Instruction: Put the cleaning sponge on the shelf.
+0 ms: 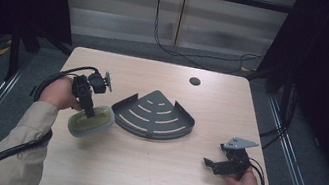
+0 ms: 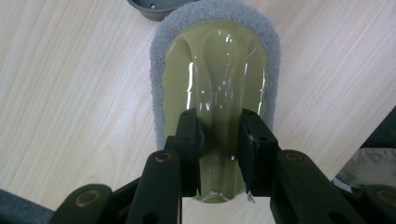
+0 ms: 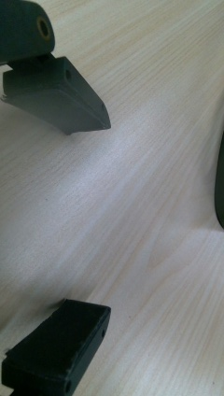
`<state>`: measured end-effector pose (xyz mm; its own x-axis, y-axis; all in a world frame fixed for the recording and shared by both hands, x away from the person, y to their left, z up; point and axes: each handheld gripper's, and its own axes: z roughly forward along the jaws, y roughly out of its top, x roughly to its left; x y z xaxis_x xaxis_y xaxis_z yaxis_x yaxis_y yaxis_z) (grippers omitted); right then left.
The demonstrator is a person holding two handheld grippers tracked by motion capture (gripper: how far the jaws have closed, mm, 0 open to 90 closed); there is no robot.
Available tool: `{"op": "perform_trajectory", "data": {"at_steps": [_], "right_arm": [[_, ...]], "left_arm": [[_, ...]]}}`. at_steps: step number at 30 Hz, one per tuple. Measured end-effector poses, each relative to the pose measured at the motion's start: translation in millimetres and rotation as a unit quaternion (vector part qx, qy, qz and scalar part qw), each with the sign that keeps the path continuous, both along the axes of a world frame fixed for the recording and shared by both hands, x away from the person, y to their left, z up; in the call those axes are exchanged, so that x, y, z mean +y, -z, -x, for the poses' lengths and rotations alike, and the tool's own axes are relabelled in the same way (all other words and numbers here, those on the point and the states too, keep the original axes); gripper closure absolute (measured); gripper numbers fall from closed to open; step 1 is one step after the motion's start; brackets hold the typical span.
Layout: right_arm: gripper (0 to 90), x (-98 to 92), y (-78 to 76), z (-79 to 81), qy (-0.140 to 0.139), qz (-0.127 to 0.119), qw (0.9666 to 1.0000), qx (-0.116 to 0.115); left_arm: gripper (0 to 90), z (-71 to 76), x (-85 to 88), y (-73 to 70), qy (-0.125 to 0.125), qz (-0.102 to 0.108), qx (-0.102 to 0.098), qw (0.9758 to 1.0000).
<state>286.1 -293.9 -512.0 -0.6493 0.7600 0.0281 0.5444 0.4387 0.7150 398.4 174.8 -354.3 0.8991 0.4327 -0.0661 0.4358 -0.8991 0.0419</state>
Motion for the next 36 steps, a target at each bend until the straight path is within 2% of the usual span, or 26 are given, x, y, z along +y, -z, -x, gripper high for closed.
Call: {"op": "perform_trajectory", "data": {"at_steps": [11,36], "right_arm": [[9.1,0.1,-0.1,0.2,0.002,0.0,1.0,0.001],[9.1,0.0,0.0,0.1,0.0,0.0,1.0,0.0]], "left_arm": [[71.5,-4.5,-0.5,-11.7,-0.019,0.001,0.004,0.9998],[71.5,-17.9,-18.1,-34.0,-0.029,0.005,-0.002,0.9996]]}}
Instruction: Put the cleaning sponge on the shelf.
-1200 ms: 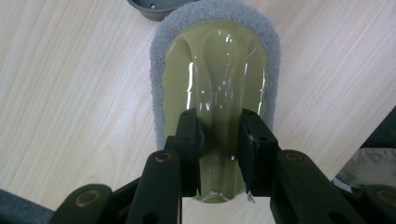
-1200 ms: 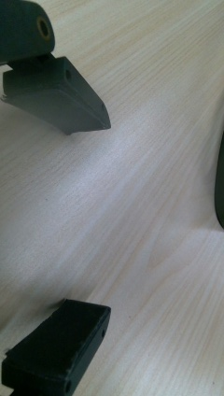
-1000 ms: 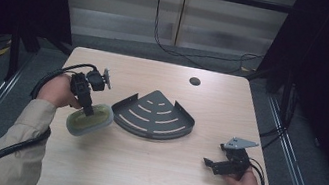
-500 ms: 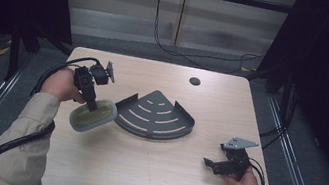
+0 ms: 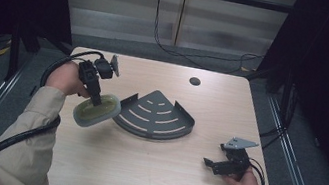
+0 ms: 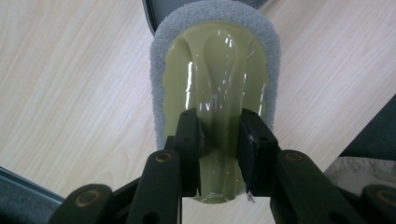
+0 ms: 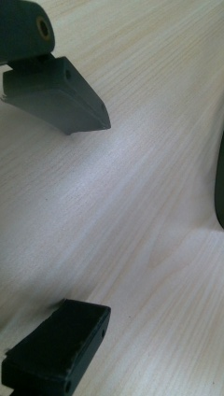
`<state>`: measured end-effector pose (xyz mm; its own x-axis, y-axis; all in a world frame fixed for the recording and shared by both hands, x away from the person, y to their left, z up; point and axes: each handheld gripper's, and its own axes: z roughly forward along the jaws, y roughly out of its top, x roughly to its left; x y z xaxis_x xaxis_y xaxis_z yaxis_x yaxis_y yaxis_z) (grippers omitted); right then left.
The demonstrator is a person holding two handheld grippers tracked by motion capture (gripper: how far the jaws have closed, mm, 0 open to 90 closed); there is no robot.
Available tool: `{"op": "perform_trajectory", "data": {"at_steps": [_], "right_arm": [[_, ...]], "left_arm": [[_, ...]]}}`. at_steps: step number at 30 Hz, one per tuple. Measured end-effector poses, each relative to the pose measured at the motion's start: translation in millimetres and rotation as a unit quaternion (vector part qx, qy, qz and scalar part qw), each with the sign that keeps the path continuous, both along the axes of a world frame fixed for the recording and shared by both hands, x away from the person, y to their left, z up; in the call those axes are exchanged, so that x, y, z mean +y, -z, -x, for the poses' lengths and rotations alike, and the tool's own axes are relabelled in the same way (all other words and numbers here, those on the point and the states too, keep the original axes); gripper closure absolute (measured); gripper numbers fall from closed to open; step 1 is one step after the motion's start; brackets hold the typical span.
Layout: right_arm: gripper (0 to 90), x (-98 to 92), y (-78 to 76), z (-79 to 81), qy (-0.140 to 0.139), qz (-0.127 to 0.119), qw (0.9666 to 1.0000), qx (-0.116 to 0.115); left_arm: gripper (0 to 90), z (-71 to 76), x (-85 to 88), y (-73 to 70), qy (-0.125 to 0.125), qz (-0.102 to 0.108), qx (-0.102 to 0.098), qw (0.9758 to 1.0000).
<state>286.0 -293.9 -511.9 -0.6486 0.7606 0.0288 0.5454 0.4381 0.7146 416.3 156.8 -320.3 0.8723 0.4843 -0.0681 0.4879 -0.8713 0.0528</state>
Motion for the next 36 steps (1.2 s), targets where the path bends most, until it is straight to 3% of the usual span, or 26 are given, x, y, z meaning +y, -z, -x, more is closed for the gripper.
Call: {"op": "perform_trajectory", "data": {"at_steps": [18,25,36], "right_arm": [[9.1,0.0,0.0,0.0,0.0,0.0,1.0,0.0],[9.1,0.0,0.0,-0.1,0.0,0.0,1.0,-0.001],[9.1,0.0,-0.1,0.1,0.001,0.001,1.0,0.0]], "left_arm": [[71.5,-15.2,-14.6,-12.2,-0.01,0.007,-0.005,0.9999],[71.5,-21.3,-17.6,-13.6,-0.028,0.015,-0.009,0.9995],[71.5,-29.2,-23.5,-15.2,-0.031,0.01,-0.009,0.9994]]}}
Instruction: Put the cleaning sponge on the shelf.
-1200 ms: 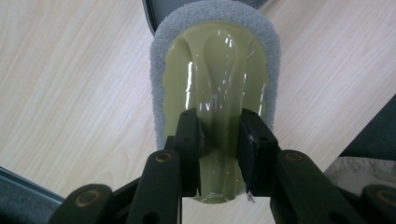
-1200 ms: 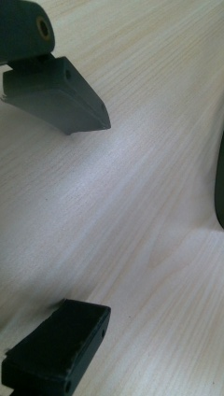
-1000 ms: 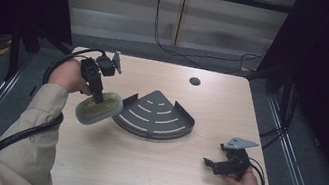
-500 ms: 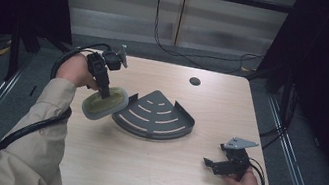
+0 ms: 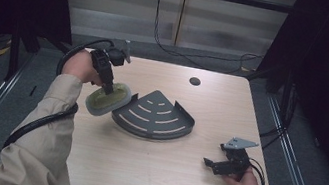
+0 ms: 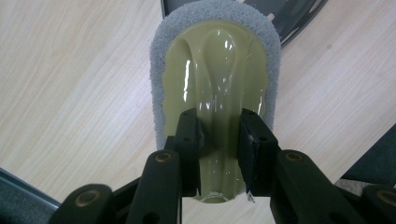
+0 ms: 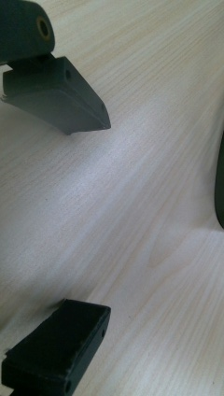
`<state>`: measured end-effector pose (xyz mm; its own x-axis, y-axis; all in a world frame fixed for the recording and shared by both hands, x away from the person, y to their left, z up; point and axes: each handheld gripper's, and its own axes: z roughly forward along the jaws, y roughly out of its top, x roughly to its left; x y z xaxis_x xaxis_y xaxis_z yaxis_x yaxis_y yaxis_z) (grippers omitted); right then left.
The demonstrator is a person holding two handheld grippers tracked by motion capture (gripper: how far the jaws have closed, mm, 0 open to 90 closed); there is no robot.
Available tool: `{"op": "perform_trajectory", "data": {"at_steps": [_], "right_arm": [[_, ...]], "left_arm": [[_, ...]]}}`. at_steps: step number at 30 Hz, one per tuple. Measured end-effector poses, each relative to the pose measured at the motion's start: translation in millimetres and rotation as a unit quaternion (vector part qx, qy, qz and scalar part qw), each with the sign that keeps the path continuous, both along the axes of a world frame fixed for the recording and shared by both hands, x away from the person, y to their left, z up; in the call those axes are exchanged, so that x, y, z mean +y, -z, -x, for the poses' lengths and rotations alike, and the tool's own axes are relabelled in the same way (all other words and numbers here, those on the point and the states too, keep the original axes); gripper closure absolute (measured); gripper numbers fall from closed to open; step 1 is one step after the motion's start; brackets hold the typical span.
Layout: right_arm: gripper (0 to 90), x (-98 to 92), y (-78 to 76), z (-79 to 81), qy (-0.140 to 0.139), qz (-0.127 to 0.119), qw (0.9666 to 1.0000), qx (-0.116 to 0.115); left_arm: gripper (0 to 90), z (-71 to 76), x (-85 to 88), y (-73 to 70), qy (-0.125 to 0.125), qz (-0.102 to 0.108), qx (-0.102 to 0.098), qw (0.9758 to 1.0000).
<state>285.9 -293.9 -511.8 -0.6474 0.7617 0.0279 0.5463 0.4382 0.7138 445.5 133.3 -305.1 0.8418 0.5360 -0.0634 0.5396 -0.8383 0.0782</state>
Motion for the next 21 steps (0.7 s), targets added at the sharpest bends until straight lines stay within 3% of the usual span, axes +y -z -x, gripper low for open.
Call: {"op": "perform_trajectory", "data": {"at_steps": [10,21], "right_arm": [[9.1,0.1,0.1,0.1,0.0,-0.001,1.0,-0.001],[9.1,0.1,0.1,0.1,0.0,-0.001,1.0,-0.001]], "left_arm": [[71.5,-5.8,-9.1,2.1,-0.001,-0.002,0.0,1.0],[71.5,-15.3,-20.8,6.7,-0.029,-0.003,0.003,0.9996]]}}
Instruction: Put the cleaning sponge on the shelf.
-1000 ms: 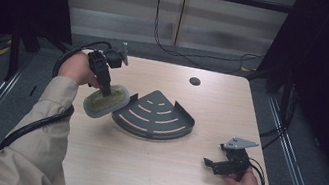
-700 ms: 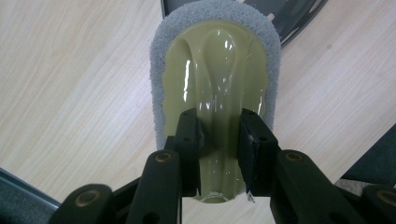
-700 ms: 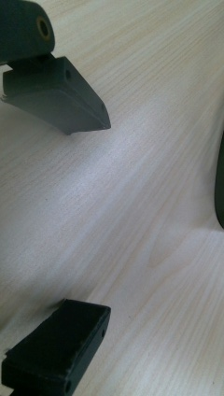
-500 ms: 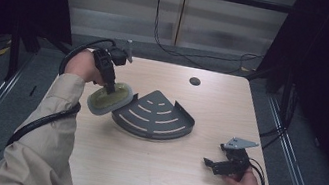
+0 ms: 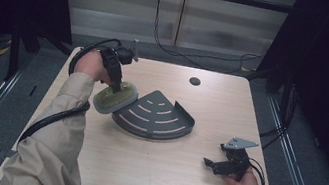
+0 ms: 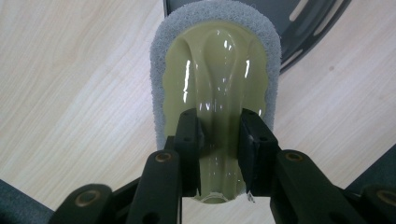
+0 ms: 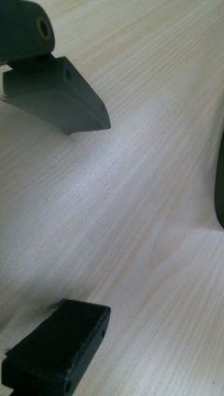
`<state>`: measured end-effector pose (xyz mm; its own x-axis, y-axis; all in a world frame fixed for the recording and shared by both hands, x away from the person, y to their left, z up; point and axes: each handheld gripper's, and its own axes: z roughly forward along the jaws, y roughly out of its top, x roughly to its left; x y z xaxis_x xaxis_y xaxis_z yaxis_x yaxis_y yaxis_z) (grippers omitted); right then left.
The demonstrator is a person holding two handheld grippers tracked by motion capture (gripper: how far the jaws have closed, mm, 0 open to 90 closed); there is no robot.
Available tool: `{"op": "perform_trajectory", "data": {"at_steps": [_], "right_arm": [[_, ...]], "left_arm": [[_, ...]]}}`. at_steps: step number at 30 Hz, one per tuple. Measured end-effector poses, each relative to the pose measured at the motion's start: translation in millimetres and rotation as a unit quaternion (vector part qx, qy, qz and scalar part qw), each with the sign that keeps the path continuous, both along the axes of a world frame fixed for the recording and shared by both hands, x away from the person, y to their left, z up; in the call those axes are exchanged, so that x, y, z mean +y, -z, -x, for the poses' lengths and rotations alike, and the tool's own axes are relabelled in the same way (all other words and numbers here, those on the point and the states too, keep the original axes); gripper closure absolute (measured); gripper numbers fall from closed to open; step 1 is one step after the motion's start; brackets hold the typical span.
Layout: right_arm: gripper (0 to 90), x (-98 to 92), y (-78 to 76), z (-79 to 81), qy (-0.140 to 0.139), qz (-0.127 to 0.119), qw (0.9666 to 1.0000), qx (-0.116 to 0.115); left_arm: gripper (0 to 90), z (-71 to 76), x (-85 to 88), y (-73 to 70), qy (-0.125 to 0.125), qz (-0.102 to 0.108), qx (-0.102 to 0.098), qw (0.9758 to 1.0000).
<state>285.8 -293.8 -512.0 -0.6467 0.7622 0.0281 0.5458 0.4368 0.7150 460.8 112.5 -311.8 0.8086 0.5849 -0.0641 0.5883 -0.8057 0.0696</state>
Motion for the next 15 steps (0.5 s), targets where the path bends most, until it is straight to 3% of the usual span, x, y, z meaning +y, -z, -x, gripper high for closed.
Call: {"op": "perform_trajectory", "data": {"at_steps": [8,15], "right_arm": [[9.1,0.0,0.0,0.0,0.0,0.0,1.0,0.0],[9.1,0.0,0.0,0.0,0.0,0.0,1.0,0.0]], "left_arm": [[71.5,-5.0,-8.9,1.5,-0.008,-0.001,-0.004,1.0],[71.5,-9.5,-14.5,6.9,-0.037,0.005,-0.003,0.9993]]}}
